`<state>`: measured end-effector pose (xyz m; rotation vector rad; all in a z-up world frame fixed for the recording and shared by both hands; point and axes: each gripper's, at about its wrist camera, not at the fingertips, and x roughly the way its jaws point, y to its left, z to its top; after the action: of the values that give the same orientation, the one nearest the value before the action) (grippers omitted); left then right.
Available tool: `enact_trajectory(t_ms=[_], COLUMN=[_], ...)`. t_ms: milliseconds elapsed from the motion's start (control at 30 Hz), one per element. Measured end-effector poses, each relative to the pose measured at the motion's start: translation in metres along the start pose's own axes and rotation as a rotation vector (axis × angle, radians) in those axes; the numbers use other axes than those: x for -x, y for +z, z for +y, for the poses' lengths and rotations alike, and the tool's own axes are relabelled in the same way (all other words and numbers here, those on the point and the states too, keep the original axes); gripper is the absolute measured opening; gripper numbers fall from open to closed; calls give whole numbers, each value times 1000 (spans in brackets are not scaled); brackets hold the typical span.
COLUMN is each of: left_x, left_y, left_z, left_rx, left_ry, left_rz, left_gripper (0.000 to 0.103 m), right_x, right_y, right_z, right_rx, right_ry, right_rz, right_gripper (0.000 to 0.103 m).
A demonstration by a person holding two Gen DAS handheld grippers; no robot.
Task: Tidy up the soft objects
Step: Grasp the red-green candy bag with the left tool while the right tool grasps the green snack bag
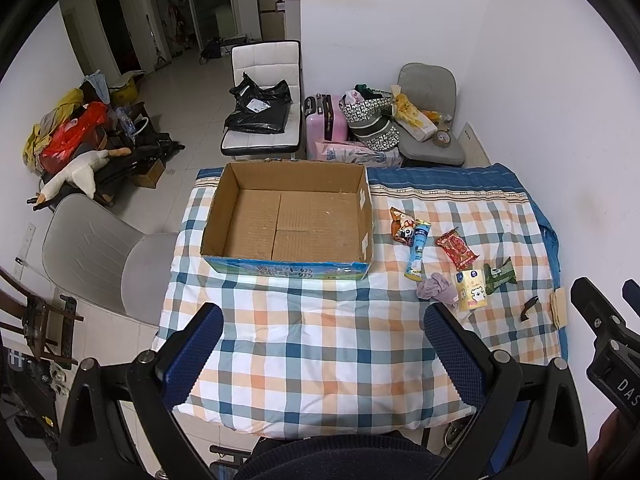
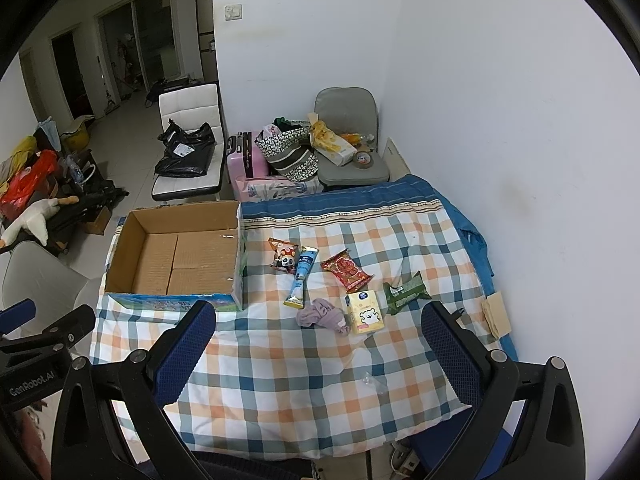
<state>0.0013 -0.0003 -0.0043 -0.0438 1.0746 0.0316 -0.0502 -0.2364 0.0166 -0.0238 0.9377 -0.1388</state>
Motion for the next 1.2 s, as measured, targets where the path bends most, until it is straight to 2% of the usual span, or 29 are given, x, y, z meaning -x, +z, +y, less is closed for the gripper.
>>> enact_trajectory(t_ms=[300,500,600,733,800,1000,1033,1133,1200], left_x=[-21,-86,-131,-198,-235,-334,-350,-393,-422], left_y=[2,35,52,74,80,87,87,85,87], left_z=[-15,-63,-91,-121,-143,-211,-220,-246,-263], left_rx=[-13,-86,-126,-147,-161,-211,-207,-175,-141], left_ry=[-27,-71,-56,-73,-106,-129,-149,-188,-210], left_rz=[25,79,101,190,250,430,471,581,642], left_gripper=[103,103,103,103,103,103,103,103,103], right_x=[-26,-89,-135,-214,-259,-399,-421,-473,-500], right_y=[5,12,15,12,7,-22,-29,-47,-58], right_z=[-10,-65,-98,-149,-175,-241,-251,-270,-279], right_rx=[-39,-174,-225,-333,-386,-596,-650,-773,-839], right_ry=[35,37,11,-12,-13,-10,16,23,23], right_rz=[59,149,212,324,382,579,604,658,694], right_gripper=[103,103,103,103,103,103,103,102,94])
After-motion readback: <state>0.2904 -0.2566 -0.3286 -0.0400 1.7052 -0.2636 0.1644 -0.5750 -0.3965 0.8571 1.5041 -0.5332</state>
